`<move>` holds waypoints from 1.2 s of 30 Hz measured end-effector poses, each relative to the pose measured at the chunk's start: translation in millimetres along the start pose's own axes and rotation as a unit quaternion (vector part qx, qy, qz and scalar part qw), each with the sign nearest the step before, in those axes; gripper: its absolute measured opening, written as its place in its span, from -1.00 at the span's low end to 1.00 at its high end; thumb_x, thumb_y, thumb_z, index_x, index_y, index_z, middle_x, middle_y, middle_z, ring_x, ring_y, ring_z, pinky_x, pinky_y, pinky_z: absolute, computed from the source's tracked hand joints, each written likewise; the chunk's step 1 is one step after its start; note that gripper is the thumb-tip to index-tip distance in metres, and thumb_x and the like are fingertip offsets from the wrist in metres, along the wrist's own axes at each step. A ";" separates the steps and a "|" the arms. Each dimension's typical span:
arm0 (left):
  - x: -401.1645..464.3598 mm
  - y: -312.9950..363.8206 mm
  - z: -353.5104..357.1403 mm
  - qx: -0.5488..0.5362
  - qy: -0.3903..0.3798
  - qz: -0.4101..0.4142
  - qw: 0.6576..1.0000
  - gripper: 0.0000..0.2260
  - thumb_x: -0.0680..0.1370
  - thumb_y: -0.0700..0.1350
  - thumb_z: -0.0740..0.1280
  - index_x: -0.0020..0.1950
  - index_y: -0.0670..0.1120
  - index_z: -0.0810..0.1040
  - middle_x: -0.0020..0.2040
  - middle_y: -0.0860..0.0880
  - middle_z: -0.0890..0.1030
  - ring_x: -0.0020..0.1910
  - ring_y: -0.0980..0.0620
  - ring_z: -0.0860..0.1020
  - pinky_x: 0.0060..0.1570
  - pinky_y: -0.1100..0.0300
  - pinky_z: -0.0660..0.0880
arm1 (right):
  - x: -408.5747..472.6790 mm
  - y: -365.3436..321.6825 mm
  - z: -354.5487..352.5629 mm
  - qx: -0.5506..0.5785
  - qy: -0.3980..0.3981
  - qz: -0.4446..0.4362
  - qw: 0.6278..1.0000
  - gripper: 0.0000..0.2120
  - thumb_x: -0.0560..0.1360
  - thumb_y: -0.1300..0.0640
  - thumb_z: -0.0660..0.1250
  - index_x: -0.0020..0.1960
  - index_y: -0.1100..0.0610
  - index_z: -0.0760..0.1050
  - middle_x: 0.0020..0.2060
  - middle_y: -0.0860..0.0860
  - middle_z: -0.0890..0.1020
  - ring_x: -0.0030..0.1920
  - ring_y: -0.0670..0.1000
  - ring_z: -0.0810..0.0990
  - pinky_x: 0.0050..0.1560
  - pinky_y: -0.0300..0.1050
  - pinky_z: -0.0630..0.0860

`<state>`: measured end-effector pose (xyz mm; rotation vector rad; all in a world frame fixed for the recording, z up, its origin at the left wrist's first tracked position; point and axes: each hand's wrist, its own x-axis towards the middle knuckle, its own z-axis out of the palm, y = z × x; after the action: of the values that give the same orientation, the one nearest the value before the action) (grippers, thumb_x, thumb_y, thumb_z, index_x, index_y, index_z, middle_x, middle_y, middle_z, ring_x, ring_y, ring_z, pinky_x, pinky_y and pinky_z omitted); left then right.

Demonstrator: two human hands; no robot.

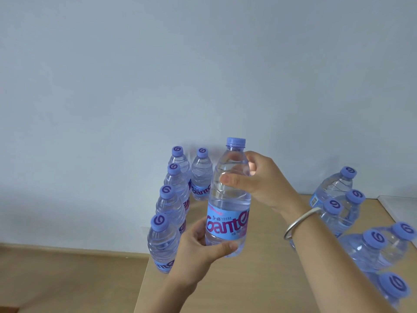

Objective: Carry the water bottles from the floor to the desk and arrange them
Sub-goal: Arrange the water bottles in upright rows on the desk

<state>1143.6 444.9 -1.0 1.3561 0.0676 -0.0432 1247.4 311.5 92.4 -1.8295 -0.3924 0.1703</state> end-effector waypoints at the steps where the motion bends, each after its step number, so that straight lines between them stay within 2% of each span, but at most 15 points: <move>1: 1.5 -0.6 -1.4 0.006 -0.001 -0.004 1.000 -0.52 0.17 -0.14 0.56 0.04 -0.20 0.58 -0.08 -0.14 0.69 -0.12 -0.03 0.65 -0.15 0.23 0.55 | 0.7 3.0 1.1 0.001 0.011 -0.001 1.000 -0.46 0.12 -0.08 0.54 0.04 0.09 0.55 -0.08 0.00 0.70 -0.03 0.00 0.67 0.09 0.11 0.57; 5: 10.2 -6.6 -4.3 0.039 0.035 -0.020 0.998 -0.61 0.27 -0.23 0.51 0.09 -0.15 0.58 -0.06 -0.07 0.70 -0.08 0.02 0.65 -0.15 0.31 0.54 | 7.6 17.8 8.8 0.004 0.051 0.012 0.999 -0.53 0.13 -0.08 0.58 -0.05 0.02 0.53 -0.22 -0.10 0.69 -0.19 -0.15 0.64 -0.06 -0.05 0.59; 8: 15.0 -24.5 -5.1 0.049 0.109 -0.049 0.992 -0.67 0.39 -0.31 0.45 0.11 -0.08 0.57 -0.05 0.00 0.70 -0.02 0.06 0.64 -0.14 0.38 0.52 | 15.8 34.5 19.4 -0.003 0.070 0.029 0.997 -0.50 0.10 -0.07 0.60 -0.05 0.02 0.49 -0.09 -0.04 0.68 -0.08 -0.03 0.62 0.03 0.05 0.56; 10: 17.1 -36.4 -3.4 0.054 0.132 -0.078 0.987 -0.58 0.41 -0.33 0.42 0.21 -0.03 0.50 0.06 0.04 0.66 0.10 0.08 0.59 0.02 0.27 0.52 | 21.1 46.5 27.8 0.001 0.070 0.040 0.997 -0.48 0.11 -0.04 0.61 -0.01 0.01 0.48 0.00 0.04 0.65 0.03 0.06 0.61 0.09 0.12 0.54; 12: 20.7 -45.8 -1.9 0.065 0.145 -0.100 0.982 -0.53 0.40 -0.33 0.41 0.25 0.00 0.45 0.13 0.03 0.62 0.18 0.07 0.54 0.11 0.17 0.50 | 25.7 59.3 35.2 0.006 0.063 0.046 0.997 -0.51 0.13 -0.01 0.61 -0.03 -0.04 0.48 -0.02 0.00 0.66 0.02 0.02 0.62 0.09 0.08 0.55; 15: 30.1 -53.6 -2.2 0.069 0.187 -0.122 0.972 -0.62 0.39 -0.30 0.39 0.08 0.09 0.47 0.07 -0.02 0.62 0.05 0.08 0.56 -0.16 0.32 0.45 | 31.1 75.2 45.0 -0.006 0.055 0.044 0.997 -0.55 0.14 -0.01 0.61 -0.05 -0.09 0.48 -0.08 -0.07 0.65 -0.04 -0.04 0.62 0.00 -0.07 0.55; 16: 34.0 -56.8 -2.8 0.067 0.198 -0.133 0.969 -0.64 0.39 -0.28 0.38 0.06 0.09 0.47 0.06 -0.05 0.61 0.03 0.06 0.56 -0.16 0.30 0.44 | 33.8 79.9 47.8 -0.008 0.051 0.046 0.998 -0.53 0.14 -0.01 0.61 -0.04 -0.09 0.48 -0.07 -0.07 0.65 -0.02 -0.05 0.62 -0.01 -0.09 0.55; 20: 45.2 -70.4 0.9 0.071 0.203 -0.190 0.958 -0.67 0.39 -0.20 0.37 0.14 -0.08 0.47 0.17 -0.13 0.51 0.13 -0.04 0.49 0.06 0.12 0.41 | 44.7 94.3 54.0 -0.007 0.036 0.057 0.998 -0.52 0.15 0.03 0.61 -0.02 -0.11 0.46 -0.02 -0.09 0.63 0.02 -0.06 0.59 0.02 -0.16 0.53; 22: 50.5 -73.4 3.0 0.069 0.202 -0.201 0.956 -0.68 0.43 -0.24 0.33 0.17 -0.08 0.46 0.17 -0.13 0.50 0.10 0.00 0.47 -0.02 0.18 0.36 | 49.9 99.9 56.7 -0.009 0.031 0.060 0.998 -0.47 0.16 0.04 0.61 0.04 -0.08 0.44 0.05 -0.07 0.60 0.07 -0.06 0.57 0.03 -0.17 0.51; 25: 60.0 -74.9 1.7 0.037 0.213 -0.214 0.953 -0.65 0.45 -0.28 0.31 0.23 -0.11 0.45 0.14 -0.12 0.54 -0.05 0.05 0.48 -0.19 0.23 0.36 | 56.5 107.3 61.7 -0.022 0.032 0.055 0.998 -0.44 0.19 0.08 0.60 0.08 -0.07 0.40 0.10 -0.05 0.53 0.05 -0.10 0.51 -0.08 -0.36 0.41; 27: 67.1 -75.5 0.1 0.014 0.233 -0.234 0.944 -0.61 0.46 -0.27 0.31 0.28 -0.17 0.41 0.11 -0.13 0.54 -0.14 0.06 0.46 -0.22 0.24 0.35 | 61.5 112.5 65.8 -0.034 0.029 0.050 0.998 -0.46 0.20 0.10 0.60 0.06 -0.05 0.40 0.09 -0.03 0.53 0.05 -0.10 0.51 -0.05 -0.34 0.41; 30: 76.0 -74.8 0.3 0.003 0.256 -0.251 0.934 -0.73 0.45 -0.27 0.31 0.15 -0.17 0.47 0.01 -0.11 0.53 -0.24 0.10 0.43 -0.30 0.25 0.32 | 67.8 119.4 70.5 -0.038 0.028 0.052 0.998 -0.48 0.19 0.11 0.59 0.08 0.02 0.45 0.06 0.01 0.58 0.06 -0.03 0.56 0.05 -0.17 0.49; 32: 80.9 -74.3 0.8 0.006 0.257 -0.250 0.933 -0.76 0.45 -0.27 0.31 0.11 -0.15 0.48 -0.02 -0.11 0.52 -0.20 0.07 0.45 -0.30 0.24 0.31 | 71.5 124.4 72.2 -0.042 0.023 0.050 0.998 -0.50 0.19 0.11 0.58 0.08 0.02 0.48 0.03 -0.02 0.60 0.05 -0.04 0.57 0.05 -0.19 0.50; 35: 87.0 -74.1 -0.6 0.008 0.263 -0.230 0.937 -0.68 0.46 -0.28 0.31 0.21 -0.11 0.47 0.09 -0.12 0.53 0.05 -0.02 0.51 -0.20 0.23 0.33 | 72.0 129.3 74.8 -0.048 0.016 0.044 0.998 -0.53 0.18 0.12 0.59 -0.02 -0.15 0.47 -0.02 -0.13 0.61 0.01 -0.12 0.57 -0.03 -0.46 0.43; 36: 89.0 -73.8 -1.2 0.004 0.267 -0.223 0.938 -0.67 0.47 -0.28 0.31 0.22 -0.10 0.46 0.08 -0.11 0.53 0.02 0.01 0.52 -0.21 0.25 0.34 | 72.3 131.2 75.6 -0.049 0.017 0.045 0.998 -0.53 0.18 0.13 0.59 -0.02 -0.17 0.47 -0.02 -0.15 0.62 0.01 -0.12 0.57 -0.01 -0.45 0.43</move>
<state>1227.1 431.1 -79.7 1.3061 0.8346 -0.0564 1314.5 372.8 -48.6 -1.9455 -0.2987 0.1848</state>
